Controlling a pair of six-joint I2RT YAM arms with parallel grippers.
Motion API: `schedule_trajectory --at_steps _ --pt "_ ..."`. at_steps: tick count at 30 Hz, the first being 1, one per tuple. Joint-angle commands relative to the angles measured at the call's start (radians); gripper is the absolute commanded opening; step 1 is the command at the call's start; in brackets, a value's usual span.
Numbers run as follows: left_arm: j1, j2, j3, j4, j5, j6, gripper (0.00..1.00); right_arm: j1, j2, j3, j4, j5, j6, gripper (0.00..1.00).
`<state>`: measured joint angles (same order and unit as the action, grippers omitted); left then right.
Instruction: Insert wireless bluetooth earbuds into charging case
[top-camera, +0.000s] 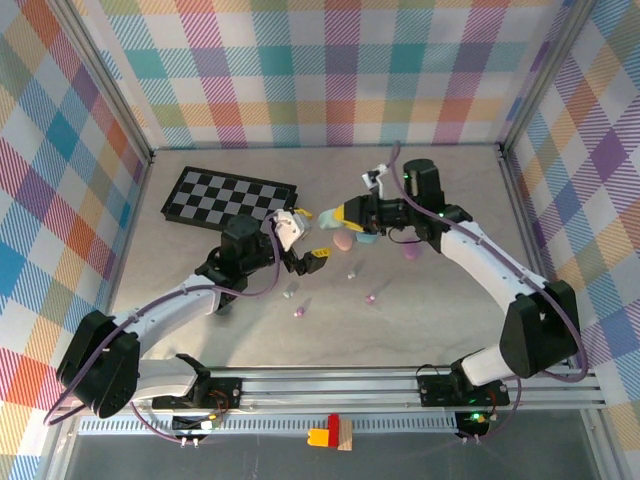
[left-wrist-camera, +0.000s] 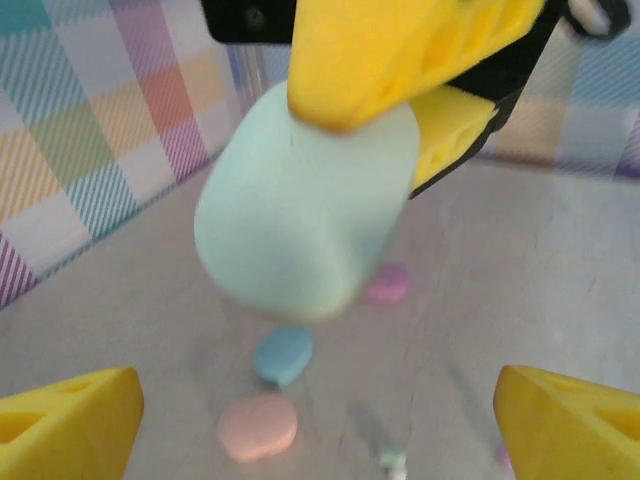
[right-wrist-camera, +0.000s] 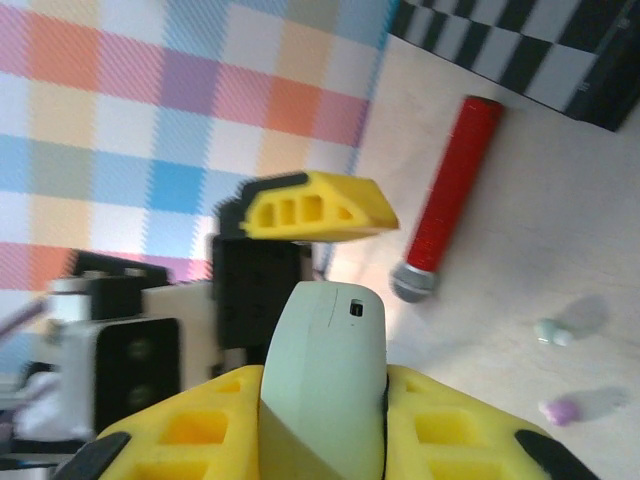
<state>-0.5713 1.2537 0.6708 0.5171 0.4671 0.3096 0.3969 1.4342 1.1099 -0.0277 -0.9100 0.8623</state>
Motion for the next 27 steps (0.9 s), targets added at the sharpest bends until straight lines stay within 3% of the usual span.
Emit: schedule_trajectory --at_steps 1,6,13,18,27 --pt "0.011 -0.001 -0.029 0.314 0.047 -0.138 0.88 -0.038 -0.041 -0.037 0.321 -0.139 0.261 0.17" --pt "0.013 0.039 -0.02 0.443 0.058 -0.193 0.87 -0.087 -0.051 -0.072 0.541 -0.211 0.529 0.09" --pt "0.015 0.153 0.02 0.643 0.157 -0.249 0.81 -0.093 -0.041 -0.134 0.893 -0.206 0.834 0.04" --pt "0.013 0.227 0.072 0.758 0.209 -0.318 0.75 -0.094 -0.079 -0.15 0.857 -0.194 0.837 0.03" --pt "0.001 0.284 0.141 0.798 0.261 -0.343 0.73 -0.095 -0.107 -0.158 0.842 -0.178 0.835 0.02"
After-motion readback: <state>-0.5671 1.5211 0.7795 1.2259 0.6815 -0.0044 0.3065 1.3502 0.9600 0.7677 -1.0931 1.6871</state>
